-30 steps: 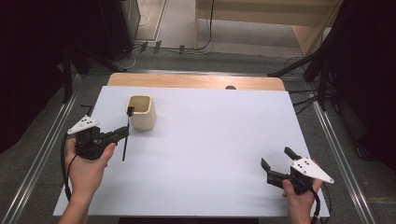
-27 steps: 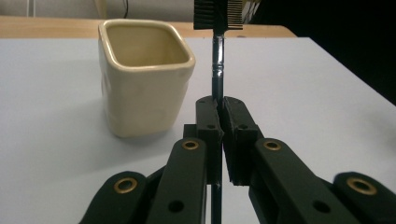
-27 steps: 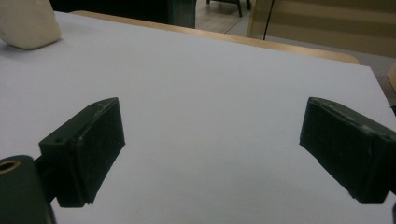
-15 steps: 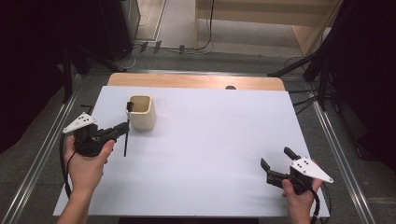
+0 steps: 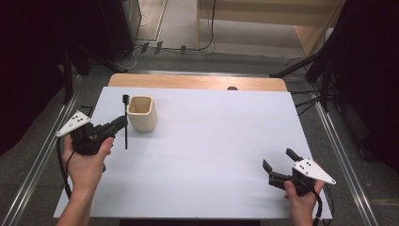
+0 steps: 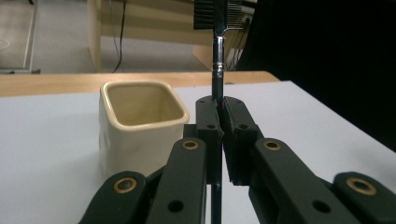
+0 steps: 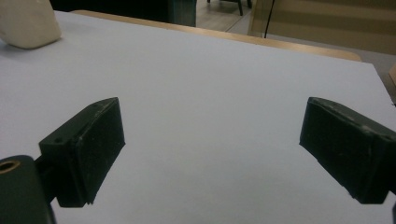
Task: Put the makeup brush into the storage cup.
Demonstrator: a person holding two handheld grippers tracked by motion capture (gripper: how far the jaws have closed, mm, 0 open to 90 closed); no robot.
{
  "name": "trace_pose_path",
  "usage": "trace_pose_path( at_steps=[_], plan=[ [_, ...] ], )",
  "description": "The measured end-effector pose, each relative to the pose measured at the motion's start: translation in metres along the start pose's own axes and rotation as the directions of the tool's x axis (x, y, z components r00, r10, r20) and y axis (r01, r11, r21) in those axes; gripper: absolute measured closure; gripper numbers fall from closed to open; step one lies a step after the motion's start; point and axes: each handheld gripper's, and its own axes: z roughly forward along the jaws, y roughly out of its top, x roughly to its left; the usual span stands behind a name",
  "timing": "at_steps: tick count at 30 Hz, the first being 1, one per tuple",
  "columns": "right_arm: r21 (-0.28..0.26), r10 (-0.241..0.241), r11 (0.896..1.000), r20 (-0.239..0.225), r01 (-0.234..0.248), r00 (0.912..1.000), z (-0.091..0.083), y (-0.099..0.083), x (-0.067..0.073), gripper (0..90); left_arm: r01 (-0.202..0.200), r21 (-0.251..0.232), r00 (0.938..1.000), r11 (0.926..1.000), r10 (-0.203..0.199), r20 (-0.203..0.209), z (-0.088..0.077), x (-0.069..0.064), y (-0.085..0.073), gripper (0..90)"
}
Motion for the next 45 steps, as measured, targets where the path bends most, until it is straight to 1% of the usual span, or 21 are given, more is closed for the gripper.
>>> trace_pose_path(
  at_steps=[2, 5, 9, 11, 12, 13, 14, 17, 20, 22, 25, 29, 35, 39, 45],
  plan=[
    [0.002, 0.001, 1.000, -0.001, -0.001, 1.0000, 0.000, 0.000, 0.000, 7.2, -0.012, -0.021, 0.9999, 0.9997, 0.012, 0.004, 0.001, 0.000, 0.001, 86.9],
    [0.002, 0.001, 1.000, -0.002, -0.001, 1.0000, 0.000, 0.000, 0.000, 7.2, -0.008, -0.040, 0.9998, 0.9992, 0.008, 0.018, 0.003, 0.001, 0.002, 86.9],
    [0.002, -0.002, 1.000, -0.002, 0.002, 1.0000, 0.001, 0.000, 0.000, 7.2, -0.005, -0.051, 0.9999, 0.9987, 0.006, 0.016, 0.003, 0.003, 0.002, 86.8],
    [0.005, 0.002, 1.000, -0.001, -0.002, 1.0000, 0.001, 0.000, 0.000, 7.2, -0.013, -0.070, 0.9997, 0.9974, 0.015, 0.021, 0.003, 0.004, 0.001, 86.8],
    [0.005, 0.002, 1.000, -0.001, -0.002, 1.0000, 0.001, 0.000, 0.000, 7.2, -0.013, -0.070, 0.9997, 0.9974, 0.015, 0.021, 0.003, 0.004, 0.001, 86.8],
    [0.006, 0.003, 1.000, -0.002, -0.003, 1.0000, 0.001, 0.000, 0.001, 7.2, -0.018, -0.083, 0.9995, 0.9964, 0.020, 0.025, 0.004, 0.005, 0.001, 86.8],
    [0.006, 0.000, 1.000, -0.001, 0.000, 1.0000, 0.001, 0.000, 0.001, 7.2, -0.018, -0.083, 0.9995, 0.9964, 0.020, 0.025, 0.004, 0.005, 0.001, 86.8],
    [0.006, 0.002, 1.000, -0.001, -0.002, 1.0000, 0.001, 0.000, 0.001, 7.2, -0.025, -0.106, 0.9994, 0.9940, 0.027, 0.021, 0.005, 0.006, 0.002, 86.8],
    [0.005, 0.000, 1.000, -0.001, 0.000, 1.0000, 0.001, 0.000, 0.001, 7.2, -0.025, -0.117, 0.9994, 0.9928, 0.028, 0.022, 0.005, 0.007, 0.003, 86.8],
    [0.006, 0.000, 1.000, -0.002, 0.000, 1.0000, 0.001, -0.001, 0.001, 7.2, -0.017, -0.126, 0.9994, 0.9919, 0.021, 0.028, 0.006, 0.008, 0.004, 86.9],
    [0.007, 0.000, 1.000, -0.003, 0.000, 1.0000, 0.001, -0.001, 0.001, 7.2, -0.017, -0.133, 0.9993, 0.9909, 0.022, 0.031, 0.007, 0.009, 0.005, 86.9],
    [0.008, -0.001, 1.000, -0.005, 0.001, 1.0000, 0.002, -0.001, 0.001, 7.2, -0.030, -0.139, 0.9992, 0.9898, 0.034, 0.024, 0.010, 0.009, 0.011, 86.9],
    [0.009, -0.001, 1.000, -0.005, 0.001, 1.0000, 0.002, -0.001, 0.001, 7.2, -0.028, -0.151, 0.9993, 0.9881, 0.031, 0.020, 0.012, 0.012, 0.016, 86.9],
    [0.009, -0.001, 1.000, -0.005, 0.001, 1.0000, 0.002, -0.001, 0.001, 7.2, -0.035, -0.157, 0.9991, 0.9870, 0.038, 0.019, 0.014, 0.013, 0.020, 86.9],
    [0.010, -0.001, 1.000, -0.004, 0.001, 1.0000, 0.002, -0.001, 0.001, 7.2, -0.038, -0.161, 0.9990, 0.9862, 0.042, 0.017, 0.020, 0.014, 0.026, 86.9]
  ],
)
